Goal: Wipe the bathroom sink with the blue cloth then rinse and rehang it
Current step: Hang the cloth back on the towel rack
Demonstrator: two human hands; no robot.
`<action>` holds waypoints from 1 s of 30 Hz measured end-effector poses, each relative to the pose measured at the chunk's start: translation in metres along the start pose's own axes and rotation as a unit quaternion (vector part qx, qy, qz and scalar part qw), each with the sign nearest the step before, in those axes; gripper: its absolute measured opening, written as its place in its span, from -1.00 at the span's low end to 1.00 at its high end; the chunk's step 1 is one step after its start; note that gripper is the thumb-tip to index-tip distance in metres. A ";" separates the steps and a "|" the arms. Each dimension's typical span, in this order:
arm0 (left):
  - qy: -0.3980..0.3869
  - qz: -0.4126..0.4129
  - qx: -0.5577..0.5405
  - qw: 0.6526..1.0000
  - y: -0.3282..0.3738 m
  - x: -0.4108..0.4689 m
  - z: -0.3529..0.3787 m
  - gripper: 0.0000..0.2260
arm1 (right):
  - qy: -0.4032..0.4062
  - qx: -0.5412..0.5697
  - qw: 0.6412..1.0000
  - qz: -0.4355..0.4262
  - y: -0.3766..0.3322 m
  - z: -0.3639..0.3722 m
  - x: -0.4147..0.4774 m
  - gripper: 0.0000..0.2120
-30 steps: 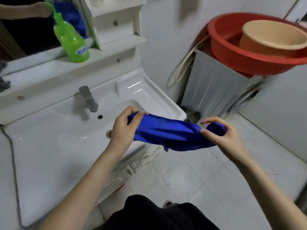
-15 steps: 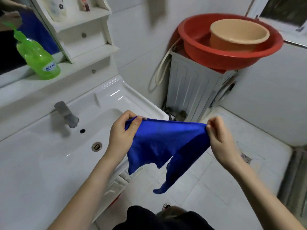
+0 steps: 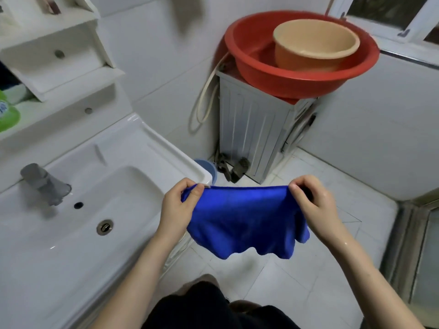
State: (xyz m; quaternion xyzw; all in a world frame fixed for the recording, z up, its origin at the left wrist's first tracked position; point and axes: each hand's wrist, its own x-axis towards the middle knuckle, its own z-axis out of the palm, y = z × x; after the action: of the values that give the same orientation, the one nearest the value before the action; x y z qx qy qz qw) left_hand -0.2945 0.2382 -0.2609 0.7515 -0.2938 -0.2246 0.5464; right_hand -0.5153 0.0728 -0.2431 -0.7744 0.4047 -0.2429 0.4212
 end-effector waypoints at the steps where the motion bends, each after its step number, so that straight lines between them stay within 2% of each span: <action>1: 0.000 -0.001 -0.003 1.000 0.004 0.011 0.006 -0.84 | 0.011 0.006 1.000 -0.001 0.001 -0.004 0.011 -0.85; 8: 0.004 0.017 0.004 1.000 0.002 0.110 0.037 -0.83 | 0.027 0.056 0.998 0.026 0.020 0.001 0.102 -0.86; 13: 0.037 -0.015 -0.007 0.999 -0.015 0.191 0.053 -0.83 | 0.006 0.083 0.995 0.049 0.028 0.028 0.190 -0.83; 17: 0.079 -0.039 -0.042 0.995 -0.003 0.246 0.056 -0.83 | -0.023 0.088 0.995 0.049 0.016 0.040 0.255 -0.82; 22: 0.151 -0.038 -0.046 0.987 0.013 0.303 0.050 -0.83 | -0.082 0.100 0.991 0.021 -0.006 0.050 0.342 -0.81; 25: 0.196 -0.063 -0.041 0.978 0.009 0.321 0.046 -0.83 | -0.121 0.094 0.988 -0.022 -0.011 0.061 0.390 -0.82; 30: 0.296 -0.092 0.002 0.951 0.008 0.339 0.047 -0.84 | -0.245 0.086 0.962 -0.084 -0.017 0.085 0.470 -0.84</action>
State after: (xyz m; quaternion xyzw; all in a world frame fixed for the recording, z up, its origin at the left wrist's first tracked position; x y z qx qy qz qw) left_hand -0.0814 -0.0289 -0.2730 0.8092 -0.0487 -0.0409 0.5841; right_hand -0.1862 -0.2741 -0.2575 -0.8021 0.2001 -0.1144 0.5509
